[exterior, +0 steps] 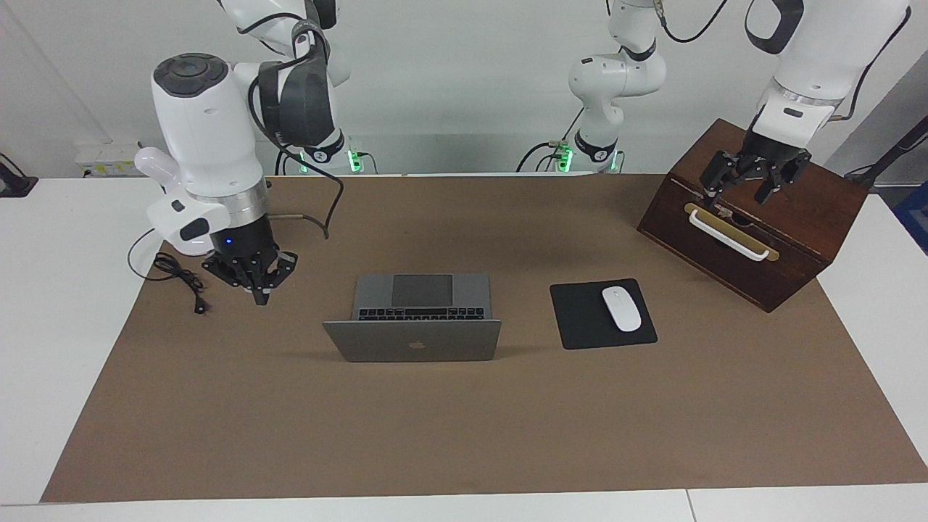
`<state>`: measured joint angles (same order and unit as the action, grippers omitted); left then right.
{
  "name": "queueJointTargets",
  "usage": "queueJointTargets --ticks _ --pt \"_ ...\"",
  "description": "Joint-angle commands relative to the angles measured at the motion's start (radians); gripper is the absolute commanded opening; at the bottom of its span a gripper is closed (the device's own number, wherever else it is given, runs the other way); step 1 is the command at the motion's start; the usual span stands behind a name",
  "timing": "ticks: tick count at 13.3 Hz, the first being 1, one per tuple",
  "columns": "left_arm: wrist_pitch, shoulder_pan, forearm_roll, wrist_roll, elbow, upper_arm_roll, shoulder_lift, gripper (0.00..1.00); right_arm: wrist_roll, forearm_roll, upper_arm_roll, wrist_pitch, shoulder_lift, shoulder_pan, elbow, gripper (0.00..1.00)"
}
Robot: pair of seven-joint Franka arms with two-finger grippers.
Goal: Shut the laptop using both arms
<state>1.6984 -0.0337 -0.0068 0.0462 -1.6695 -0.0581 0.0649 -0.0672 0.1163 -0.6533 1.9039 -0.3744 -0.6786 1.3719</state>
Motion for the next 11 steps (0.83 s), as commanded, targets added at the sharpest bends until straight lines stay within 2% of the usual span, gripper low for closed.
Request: queueJointTargets --ticks 1,2,3,6,8,11 --pt "0.001 -0.008 -0.01 0.018 -0.015 0.0 0.015 0.49 0.037 0.037 -0.064 0.062 -0.038 -0.074 -0.021 0.0" --pt "0.003 -0.008 -0.01 0.027 -0.015 0.0 0.015 0.0 0.037 0.037 -0.093 0.09 -0.052 -0.117 -0.019 0.0" --pt "0.004 -0.008 -0.01 0.027 -0.013 0.0 0.015 0.0 0.034 0.039 -0.123 0.109 -0.055 -0.159 -0.013 0.0" --pt "0.003 -0.008 -0.019 0.026 -0.013 0.001 0.015 0.0 0.029 0.034 -0.134 0.165 -0.061 -0.225 -0.002 0.0" --pt "0.032 -0.006 -0.027 0.021 -0.012 0.001 0.012 0.0 0.02 0.026 -0.184 0.182 -0.063 -0.318 0.01 0.0" --pt "0.09 0.001 -0.065 0.018 -0.015 0.001 0.007 0.0 0.003 0.032 -0.201 0.217 -0.067 -0.343 0.022 0.0"
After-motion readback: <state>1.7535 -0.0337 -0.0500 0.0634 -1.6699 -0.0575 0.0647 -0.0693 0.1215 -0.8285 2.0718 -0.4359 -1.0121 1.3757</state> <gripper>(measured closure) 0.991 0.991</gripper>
